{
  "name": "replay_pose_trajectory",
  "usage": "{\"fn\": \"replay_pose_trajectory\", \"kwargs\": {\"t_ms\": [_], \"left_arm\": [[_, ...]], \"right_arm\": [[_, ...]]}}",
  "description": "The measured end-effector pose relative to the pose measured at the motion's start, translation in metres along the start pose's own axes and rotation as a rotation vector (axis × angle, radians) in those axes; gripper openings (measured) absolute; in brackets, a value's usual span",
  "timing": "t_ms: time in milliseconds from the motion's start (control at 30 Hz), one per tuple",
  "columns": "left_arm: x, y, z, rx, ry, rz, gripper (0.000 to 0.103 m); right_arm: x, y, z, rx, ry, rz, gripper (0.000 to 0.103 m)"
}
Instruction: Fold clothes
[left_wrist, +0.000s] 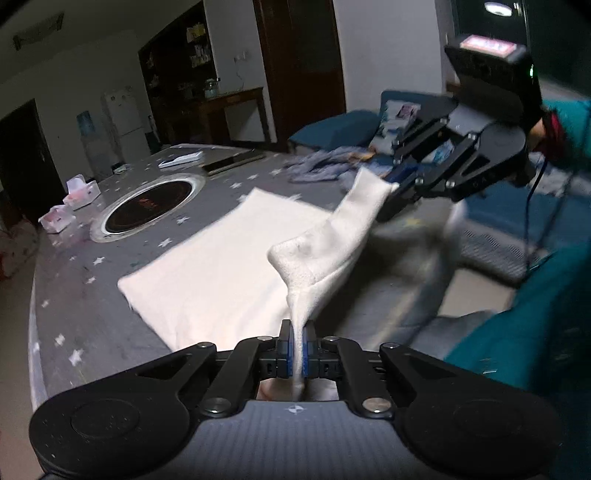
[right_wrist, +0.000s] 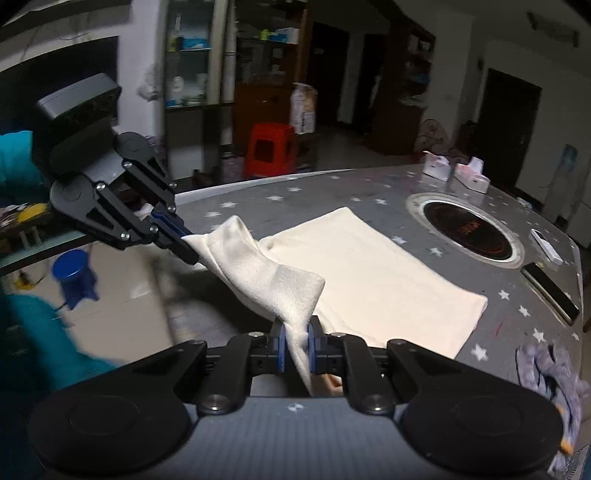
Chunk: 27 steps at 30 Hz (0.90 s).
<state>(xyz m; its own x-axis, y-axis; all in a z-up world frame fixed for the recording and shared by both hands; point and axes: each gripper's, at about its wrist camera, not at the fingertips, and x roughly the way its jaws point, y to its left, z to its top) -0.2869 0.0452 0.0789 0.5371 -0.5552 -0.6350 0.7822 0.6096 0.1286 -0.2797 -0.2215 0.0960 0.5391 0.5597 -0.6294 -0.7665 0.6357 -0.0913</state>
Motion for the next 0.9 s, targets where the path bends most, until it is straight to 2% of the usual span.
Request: {"fn": "replay_pose_trajectory", "kwargs": {"t_ms": [133,300,600,733,767,833,900], "left_arm": [[-0.012,0.003,0.017,-0.013,-0.052,0.028,0.005],[0.005,0.043,0.042,-0.08,-0.087,0.064,0.005],[0.099,0.126,0.071,-0.148,-0.015,0.156,0.005],[0.142,0.14,0.06,-0.18,0.064,0.202,0.01],[0.148,0.142,0.056,-0.193,0.077,0.215,0.01],[0.154,0.145,0.05,-0.218,0.091,0.235,0.019],[0.155,0.147,0.046,-0.237,0.096,0.252,0.02]], "right_arm": [[-0.02,0.006,0.007,0.03,0.01,0.023,0.01],[-0.013,-0.027,0.032,0.044,-0.029,-0.023,0.01],[0.068,-0.111,0.06,0.117,-0.004,-0.109,0.01],[0.115,-0.133,0.049,0.19,0.058,-0.135,0.011],[0.125,-0.135,0.044,0.209,0.07,-0.149,0.013],[0.14,-0.14,0.03,0.268,0.096,-0.174,0.018],[0.141,-0.145,0.02,0.324,0.096,-0.192,0.022]]}}
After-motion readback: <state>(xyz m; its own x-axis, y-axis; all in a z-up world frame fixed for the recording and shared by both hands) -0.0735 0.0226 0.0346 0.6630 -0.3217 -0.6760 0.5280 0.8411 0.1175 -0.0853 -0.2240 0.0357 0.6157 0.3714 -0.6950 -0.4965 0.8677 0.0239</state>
